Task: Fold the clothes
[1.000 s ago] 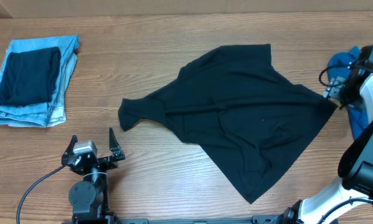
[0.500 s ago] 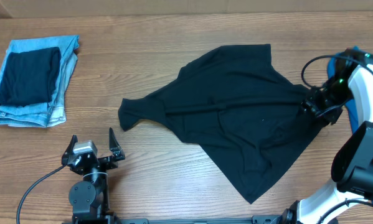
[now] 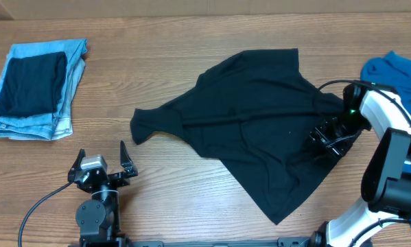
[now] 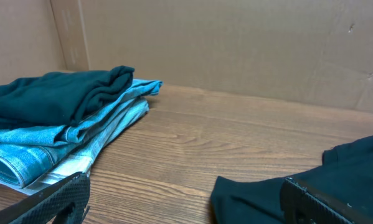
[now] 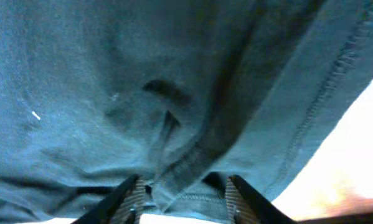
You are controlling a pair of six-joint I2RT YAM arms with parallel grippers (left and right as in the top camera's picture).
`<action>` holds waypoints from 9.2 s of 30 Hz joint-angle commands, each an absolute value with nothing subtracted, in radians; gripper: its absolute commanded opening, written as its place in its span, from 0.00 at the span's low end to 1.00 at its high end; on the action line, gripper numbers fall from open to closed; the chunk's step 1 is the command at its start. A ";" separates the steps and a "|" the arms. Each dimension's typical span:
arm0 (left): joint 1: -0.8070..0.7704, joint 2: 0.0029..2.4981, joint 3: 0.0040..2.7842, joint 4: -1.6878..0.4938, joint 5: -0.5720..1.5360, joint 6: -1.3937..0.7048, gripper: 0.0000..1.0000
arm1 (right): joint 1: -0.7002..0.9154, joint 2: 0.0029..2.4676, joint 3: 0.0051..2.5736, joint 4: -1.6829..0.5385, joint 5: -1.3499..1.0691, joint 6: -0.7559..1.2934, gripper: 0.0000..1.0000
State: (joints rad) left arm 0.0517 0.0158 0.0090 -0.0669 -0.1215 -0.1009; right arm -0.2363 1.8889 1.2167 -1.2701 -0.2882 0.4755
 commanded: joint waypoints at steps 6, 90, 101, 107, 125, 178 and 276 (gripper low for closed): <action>0.043 0.006 0.005 -0.064 -0.138 -0.089 1.00 | -0.212 1.865 1.196 -1.243 -0.245 0.537 0.50; 0.043 0.006 0.005 -0.064 -0.138 -0.089 1.00 | -0.067 1.765 1.376 -1.542 -0.076 0.537 0.51; 0.043 0.006 0.005 -0.064 -0.138 -0.089 1.00 | -0.068 1.663 1.136 -1.397 -0.076 0.581 0.53; 0.043 0.006 0.005 -0.064 -0.138 -0.089 1.00 | -0.074 1.663 1.073 -1.337 -0.046 0.601 0.51; 0.043 0.006 0.005 -0.064 -0.138 -0.089 1.00 | -0.074 1.663 0.988 -1.236 -0.001 0.640 0.28; 0.043 0.006 0.005 -0.064 -0.138 -0.089 1.00 | -0.074 1.663 0.916 -1.186 0.184 0.786 0.38; -0.151 1.753 1.179 -0.891 0.099 -0.659 0.95 | 0.070 1.646 1.341 -0.819 -0.316 0.189 1.00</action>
